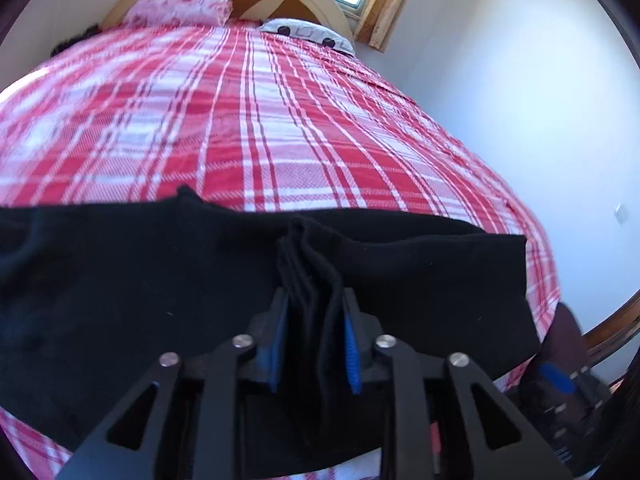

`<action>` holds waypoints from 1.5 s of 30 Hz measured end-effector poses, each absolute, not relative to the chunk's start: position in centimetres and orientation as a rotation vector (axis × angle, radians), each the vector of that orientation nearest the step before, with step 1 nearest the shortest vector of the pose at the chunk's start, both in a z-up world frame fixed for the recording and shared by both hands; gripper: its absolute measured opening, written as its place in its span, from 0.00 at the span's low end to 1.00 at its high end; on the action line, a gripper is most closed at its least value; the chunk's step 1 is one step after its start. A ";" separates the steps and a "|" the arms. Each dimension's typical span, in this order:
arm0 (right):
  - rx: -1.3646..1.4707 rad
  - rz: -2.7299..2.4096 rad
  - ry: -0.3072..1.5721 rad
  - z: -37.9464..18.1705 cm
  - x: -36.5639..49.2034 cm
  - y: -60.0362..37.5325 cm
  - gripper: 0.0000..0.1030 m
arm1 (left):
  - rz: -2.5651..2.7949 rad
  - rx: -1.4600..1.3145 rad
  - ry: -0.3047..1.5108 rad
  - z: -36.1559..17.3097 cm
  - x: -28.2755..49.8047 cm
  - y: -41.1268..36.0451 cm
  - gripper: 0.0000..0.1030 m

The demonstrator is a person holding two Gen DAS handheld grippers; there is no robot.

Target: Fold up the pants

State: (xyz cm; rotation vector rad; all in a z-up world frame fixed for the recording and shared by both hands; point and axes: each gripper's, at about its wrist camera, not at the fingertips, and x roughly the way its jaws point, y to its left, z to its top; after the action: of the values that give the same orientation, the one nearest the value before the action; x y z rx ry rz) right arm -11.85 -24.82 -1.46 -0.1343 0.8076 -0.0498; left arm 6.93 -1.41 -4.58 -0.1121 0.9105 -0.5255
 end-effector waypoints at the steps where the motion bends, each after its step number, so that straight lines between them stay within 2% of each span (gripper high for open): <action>1: -0.059 -0.047 0.787 -0.7 -12.0 -25.7 0.28 | -0.512 -0.084 0.894 -4.4 6.8 -1.3 0.34; 3: 0.113 -0.059 0.700 1.2 -12.0 -28.0 0.28 | -0.462 -0.029 0.843 -3.7 6.5 -0.8 0.43; 6: 0.293 -0.065 0.638 2.4 -8.9 -30.0 0.28 | -0.380 0.018 0.746 -2.2 5.6 0.1 0.43; 10: 0.334 0.000 0.622 2.6 -4.0 -30.5 0.28 | -0.401 0.019 0.679 -0.6 4.9 -0.2 0.43; 16: 0.291 -0.088 0.743 -1.6 3.4 -30.2 0.28 | -0.515 0.071 0.698 -2.3 4.4 -4.2 0.43; 21: 0.540 -0.106 0.692 -3.8 4.3 -33.5 0.28 | -0.484 0.091 0.795 -5.6 5.2 -5.0 0.43; 27: 0.447 -0.140 0.703 -2.5 4.9 -32.3 0.28 | -0.475 0.093 0.774 -5.1 4.7 -4.3 0.50; 31: 0.386 -0.086 0.588 1.0 1.8 -30.2 0.28 | -0.399 0.058 0.739 -3.6 4.9 -0.6 0.51; 33: 0.313 -0.046 0.580 1.8 0.5 -27.8 0.30 | -0.343 0.045 0.727 -3.4 5.3 1.9 0.59; 36: 0.328 0.056 0.616 0.4 -0.1 -24.2 0.32 | -0.219 0.010 0.715 -3.3 5.4 6.9 0.62; 39: 0.281 0.148 0.628 -1.2 0.2 -19.6 0.32 | -0.060 -0.020 0.700 -3.3 5.0 12.5 0.74; 41: 0.260 0.194 0.630 -1.7 0.8 -17.2 0.33 | 0.013 -0.050 0.688 -3.4 4.8 15.3 0.76; 43: 0.250 0.235 0.649 -2.2 1.9 -15.1 0.42 | 0.094 -0.105 0.683 -3.6 4.6 18.5 0.78; 44: 0.238 0.235 0.657 -2.5 2.4 -14.3 0.51 | 0.122 -0.149 0.684 -3.8 4.6 19.9 0.78; 45: 0.230 0.221 0.660 -2.7 2.7 -13.5 0.55 | 0.136 -0.205 0.692 -4.2 4.7 21.1 0.78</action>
State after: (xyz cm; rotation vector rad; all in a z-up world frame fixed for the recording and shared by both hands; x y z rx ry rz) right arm 2.73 -13.51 -2.73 0.2300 0.6596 0.2212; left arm 4.71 21.06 -4.25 -0.2053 0.6925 0.1359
